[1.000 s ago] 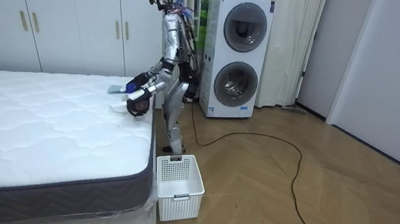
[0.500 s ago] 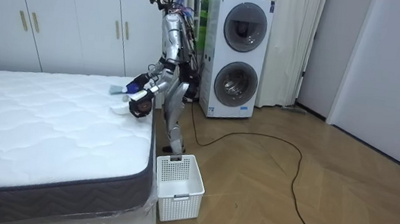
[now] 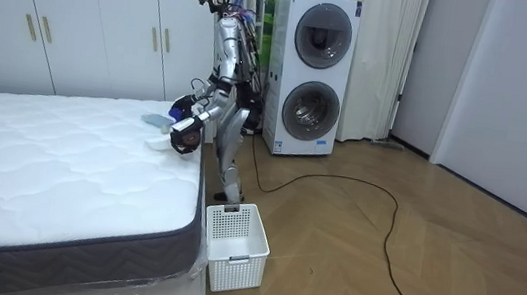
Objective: Clean bed
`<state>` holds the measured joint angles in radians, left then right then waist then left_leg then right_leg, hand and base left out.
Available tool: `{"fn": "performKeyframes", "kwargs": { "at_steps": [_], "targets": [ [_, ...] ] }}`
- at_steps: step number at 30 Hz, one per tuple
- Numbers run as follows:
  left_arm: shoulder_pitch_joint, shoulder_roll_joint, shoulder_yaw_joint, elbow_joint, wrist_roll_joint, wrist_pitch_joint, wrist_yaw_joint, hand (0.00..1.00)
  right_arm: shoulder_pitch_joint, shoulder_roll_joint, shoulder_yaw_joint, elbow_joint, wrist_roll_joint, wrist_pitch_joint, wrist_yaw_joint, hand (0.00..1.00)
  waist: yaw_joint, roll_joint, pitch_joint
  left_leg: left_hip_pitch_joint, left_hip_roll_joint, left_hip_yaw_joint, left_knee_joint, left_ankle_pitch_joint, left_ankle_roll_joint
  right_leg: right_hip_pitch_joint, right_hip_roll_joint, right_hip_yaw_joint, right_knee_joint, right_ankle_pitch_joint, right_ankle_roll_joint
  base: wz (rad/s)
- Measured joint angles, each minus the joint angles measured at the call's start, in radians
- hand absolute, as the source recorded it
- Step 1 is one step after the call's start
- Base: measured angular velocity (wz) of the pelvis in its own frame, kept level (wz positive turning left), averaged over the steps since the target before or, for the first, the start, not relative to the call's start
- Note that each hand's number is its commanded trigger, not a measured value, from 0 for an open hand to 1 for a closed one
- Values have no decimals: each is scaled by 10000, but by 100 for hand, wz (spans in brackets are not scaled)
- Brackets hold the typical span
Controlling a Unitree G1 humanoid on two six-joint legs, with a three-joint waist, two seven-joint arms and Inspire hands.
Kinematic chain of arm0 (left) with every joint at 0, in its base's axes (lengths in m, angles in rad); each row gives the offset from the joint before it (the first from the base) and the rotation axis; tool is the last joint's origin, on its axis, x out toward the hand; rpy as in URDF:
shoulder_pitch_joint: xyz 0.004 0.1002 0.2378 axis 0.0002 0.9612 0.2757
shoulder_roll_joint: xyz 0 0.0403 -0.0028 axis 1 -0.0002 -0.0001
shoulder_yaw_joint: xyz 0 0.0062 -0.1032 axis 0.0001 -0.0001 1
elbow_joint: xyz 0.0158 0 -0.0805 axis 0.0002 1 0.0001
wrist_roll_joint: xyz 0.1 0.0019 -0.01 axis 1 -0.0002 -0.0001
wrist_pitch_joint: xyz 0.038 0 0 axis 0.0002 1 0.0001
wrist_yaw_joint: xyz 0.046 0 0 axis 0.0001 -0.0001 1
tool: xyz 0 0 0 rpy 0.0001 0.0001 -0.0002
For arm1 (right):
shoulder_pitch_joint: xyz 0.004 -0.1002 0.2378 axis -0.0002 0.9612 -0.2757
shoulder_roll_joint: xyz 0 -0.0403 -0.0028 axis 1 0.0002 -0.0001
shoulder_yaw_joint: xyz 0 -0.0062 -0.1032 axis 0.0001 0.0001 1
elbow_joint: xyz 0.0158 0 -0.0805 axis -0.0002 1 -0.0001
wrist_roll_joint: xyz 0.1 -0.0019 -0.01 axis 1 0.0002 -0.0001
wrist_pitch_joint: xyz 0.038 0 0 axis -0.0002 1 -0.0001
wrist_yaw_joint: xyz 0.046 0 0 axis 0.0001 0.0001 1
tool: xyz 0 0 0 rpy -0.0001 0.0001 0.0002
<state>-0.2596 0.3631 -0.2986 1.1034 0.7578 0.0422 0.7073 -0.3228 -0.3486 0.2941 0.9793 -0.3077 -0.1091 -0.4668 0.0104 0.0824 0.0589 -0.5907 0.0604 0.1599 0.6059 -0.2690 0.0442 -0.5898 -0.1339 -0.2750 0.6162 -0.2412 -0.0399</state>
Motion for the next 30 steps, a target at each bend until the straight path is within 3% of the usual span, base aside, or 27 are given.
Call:
{"fn": "performKeyframes", "kwargs": {
  "at_steps": [4,10,21,27,30],
  "targets": [
    [-62,-1,-2,12,0,12,1,100,-182,-51,9,52,-463,443,-115,100,18,-6,0,4,0,-74,-64,-4,-18,79,44,-63,-121,4,-4,3],
    [-101,-9,-11,1,13,20,10,100,-185,-135,5,246,-502,516,-116,100,17,-22,10,-7,-12,-54,-85,-2,-32,124,35,-222,-158,5,-4,5],
    [-164,-30,-13,-71,-27,27,-207,100,-204,-108,2,273,-143,655,-97,100,-1,-96,49,59,-23,32,-125,-1,-23,122,-61,-14,-70,-32,39,-1],
    [-429,50,-15,-59,80,37,-215,100,-609,-110,-16,616,-115,806,148,100,50,-411,57,-116,-79,7,189,-12,-9,-94,-220,-1,306,-216,36,6],
    [-593,53,-129,-67,297,251,-204,100,-986,-116,4,925,-183,918,355,100,191,-648,72,-240,-199,-31,363,-10,-6,-311,-328,78,696,-248,13,0]
  ]
}}
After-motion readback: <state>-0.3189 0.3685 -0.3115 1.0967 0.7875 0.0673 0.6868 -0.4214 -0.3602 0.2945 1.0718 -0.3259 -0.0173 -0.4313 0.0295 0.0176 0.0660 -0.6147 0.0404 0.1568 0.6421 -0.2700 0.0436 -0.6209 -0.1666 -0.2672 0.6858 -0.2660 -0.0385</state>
